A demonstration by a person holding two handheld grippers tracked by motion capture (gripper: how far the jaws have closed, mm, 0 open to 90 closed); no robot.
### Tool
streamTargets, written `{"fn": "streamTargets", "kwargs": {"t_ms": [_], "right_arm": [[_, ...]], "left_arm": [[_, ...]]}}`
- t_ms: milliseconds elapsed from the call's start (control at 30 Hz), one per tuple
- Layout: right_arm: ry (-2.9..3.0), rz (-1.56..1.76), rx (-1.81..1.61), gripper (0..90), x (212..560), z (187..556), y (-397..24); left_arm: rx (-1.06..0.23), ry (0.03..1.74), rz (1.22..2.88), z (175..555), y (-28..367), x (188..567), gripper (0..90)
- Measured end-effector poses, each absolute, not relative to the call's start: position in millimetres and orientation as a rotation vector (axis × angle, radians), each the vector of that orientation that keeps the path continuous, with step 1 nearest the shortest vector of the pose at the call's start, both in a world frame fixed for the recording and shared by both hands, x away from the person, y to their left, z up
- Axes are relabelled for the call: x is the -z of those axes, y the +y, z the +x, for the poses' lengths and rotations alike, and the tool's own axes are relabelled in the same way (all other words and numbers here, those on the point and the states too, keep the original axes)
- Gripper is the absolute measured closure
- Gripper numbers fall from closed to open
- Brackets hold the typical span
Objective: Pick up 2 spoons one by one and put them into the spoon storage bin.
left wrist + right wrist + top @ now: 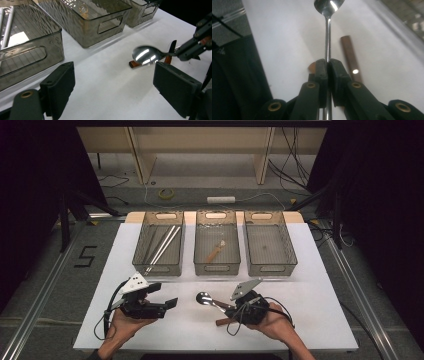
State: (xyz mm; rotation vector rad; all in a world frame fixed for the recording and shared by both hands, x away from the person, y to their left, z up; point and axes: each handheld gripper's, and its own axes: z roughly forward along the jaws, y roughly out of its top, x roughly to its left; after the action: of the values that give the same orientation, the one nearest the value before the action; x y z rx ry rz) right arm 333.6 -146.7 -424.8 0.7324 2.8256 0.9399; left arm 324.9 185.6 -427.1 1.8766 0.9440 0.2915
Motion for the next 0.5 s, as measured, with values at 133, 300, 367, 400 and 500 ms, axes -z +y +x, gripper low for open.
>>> {"fn": "streamTargets", "kwargs": {"t_ms": [133,300,367,400,500], "right_arm": [[2.788,0.766,-0.973,85.6,416,346,-151],[2.767,0.8,-0.995,85.7,412,359,-152],[2.761,0.801,-1.002,85.7,410,365,-152],[2.759,0.807,-1.013,85.7,408,368,-151],[2.737,0.824,-1.027,85.7,402,374,-150]], "left_arm": [[-0.299,0.945,1.865,325,186,427,17.2],[-0.304,0.946,1.859,325,188,427,17.2],[-0.304,0.948,1.858,326,189,426,17.2],[-0.304,0.948,1.858,326,189,426,17.2],[-0.306,0.946,1.858,326,189,426,17.2]]}}
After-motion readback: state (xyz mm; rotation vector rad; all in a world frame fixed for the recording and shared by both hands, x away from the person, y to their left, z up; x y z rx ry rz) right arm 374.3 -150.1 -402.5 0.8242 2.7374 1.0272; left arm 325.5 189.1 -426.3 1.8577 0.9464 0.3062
